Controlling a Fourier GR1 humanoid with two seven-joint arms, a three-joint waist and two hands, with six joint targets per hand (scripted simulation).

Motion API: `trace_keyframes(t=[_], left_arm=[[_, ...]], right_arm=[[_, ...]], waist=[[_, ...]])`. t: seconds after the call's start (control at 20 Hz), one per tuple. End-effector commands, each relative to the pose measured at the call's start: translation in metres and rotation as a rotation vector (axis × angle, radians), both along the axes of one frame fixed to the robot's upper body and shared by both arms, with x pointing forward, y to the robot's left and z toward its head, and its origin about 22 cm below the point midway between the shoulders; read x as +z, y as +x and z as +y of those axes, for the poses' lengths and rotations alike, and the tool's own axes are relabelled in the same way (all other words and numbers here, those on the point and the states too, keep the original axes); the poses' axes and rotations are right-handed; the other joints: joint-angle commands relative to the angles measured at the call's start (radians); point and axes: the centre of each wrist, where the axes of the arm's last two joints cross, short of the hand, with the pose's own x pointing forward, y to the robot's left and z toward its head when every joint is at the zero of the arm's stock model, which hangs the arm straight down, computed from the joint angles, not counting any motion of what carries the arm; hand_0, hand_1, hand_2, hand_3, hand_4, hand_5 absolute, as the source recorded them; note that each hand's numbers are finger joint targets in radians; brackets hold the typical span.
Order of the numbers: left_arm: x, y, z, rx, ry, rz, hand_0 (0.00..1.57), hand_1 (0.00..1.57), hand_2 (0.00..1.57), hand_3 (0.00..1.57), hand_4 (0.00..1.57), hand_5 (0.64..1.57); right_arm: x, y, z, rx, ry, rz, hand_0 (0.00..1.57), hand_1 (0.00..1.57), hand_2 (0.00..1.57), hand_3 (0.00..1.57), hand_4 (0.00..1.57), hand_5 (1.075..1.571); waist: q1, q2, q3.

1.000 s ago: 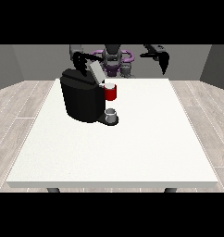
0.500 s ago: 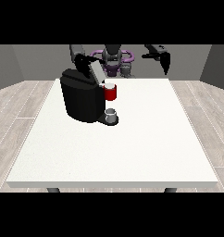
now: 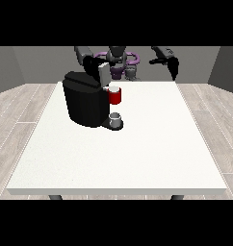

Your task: Insert the coffee pod into the coffee machine and close the lid

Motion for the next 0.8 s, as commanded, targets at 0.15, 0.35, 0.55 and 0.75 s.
trace_keyframes(t=[0.15,0.35,0.55,0.75], left_arm=[[-0.004,0.001,-0.012,-0.009,0.003,0.005,0.00,0.00,0.00,0.00,0.12,1.571],[-0.004,0.004,0.005,-0.003,-0.010,0.023,0.00,0.00,0.00,0.00,0.15,1.571],[0.021,0.009,0.003,-0.046,-0.008,-0.062,0.00,0.00,0.00,0.00,0.12,1.571],[-0.005,0.002,-0.011,-0.027,-0.020,-0.060,0.00,0.00,0.00,0.00,0.19,1.571]], right_arm=[[0.018,0.006,0.030,0.057,-0.087,-0.069,0.00,0.00,0.00,0.00,0.21,1.571],[0.044,0.013,0.040,0.056,-0.121,-0.074,0.00,0.00,0.00,0.00,0.12,1.571],[0.020,0.012,0.038,0.043,-0.119,-0.106,0.00,0.00,0.00,0.00,0.12,1.571],[0.029,0.009,0.055,0.133,-0.080,-0.133,0.00,0.00,0.00,0.00,0.03,1.571]], waist=[[0.016,-0.006,-0.0020],[0.011,-0.019,-0.0021],[0.042,0.001,-0.0019],[-0.001,-0.007,-0.0020]])
